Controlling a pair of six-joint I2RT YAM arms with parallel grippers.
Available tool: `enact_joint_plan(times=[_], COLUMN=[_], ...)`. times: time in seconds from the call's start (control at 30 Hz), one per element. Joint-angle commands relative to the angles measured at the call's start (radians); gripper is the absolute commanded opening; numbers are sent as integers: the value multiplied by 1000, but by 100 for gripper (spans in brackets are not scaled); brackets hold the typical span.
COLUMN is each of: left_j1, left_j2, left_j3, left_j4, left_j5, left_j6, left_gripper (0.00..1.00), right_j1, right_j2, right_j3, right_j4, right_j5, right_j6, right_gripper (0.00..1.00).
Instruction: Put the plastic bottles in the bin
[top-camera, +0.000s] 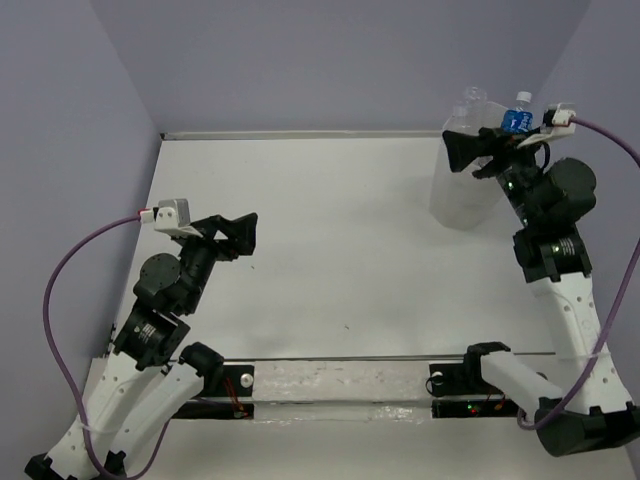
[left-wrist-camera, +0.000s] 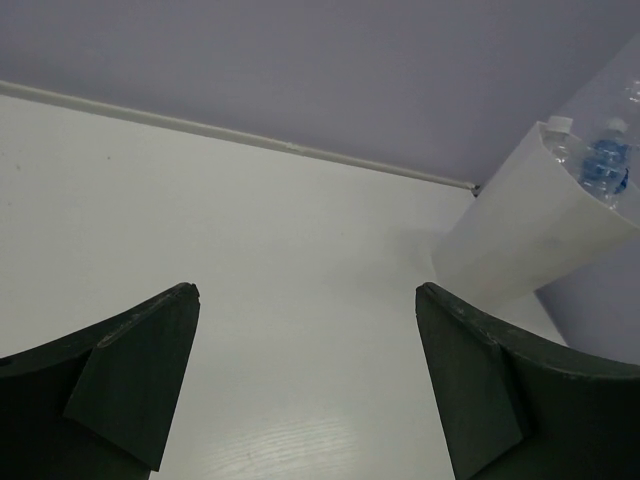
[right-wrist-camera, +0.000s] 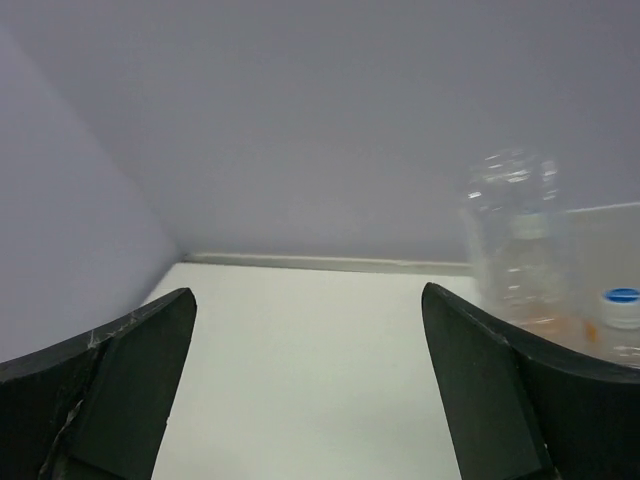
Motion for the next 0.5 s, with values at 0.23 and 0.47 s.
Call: enact_joint_plan(times=[0.23, 0.47], left_j1=[4, 4], left_j2=[-107, -164], left_j3=[41, 15], left_j4=[82, 65], left_j5=[102, 109], left_j6=[36, 34], left_gripper=[99, 99], right_j1=[-2, 7], right_j2=[-431, -569], right_j3=[-714, -875], right_j4=[402, 261], right_j5=[-705, -681], right_j6=[408, 385], right_gripper=[100, 100])
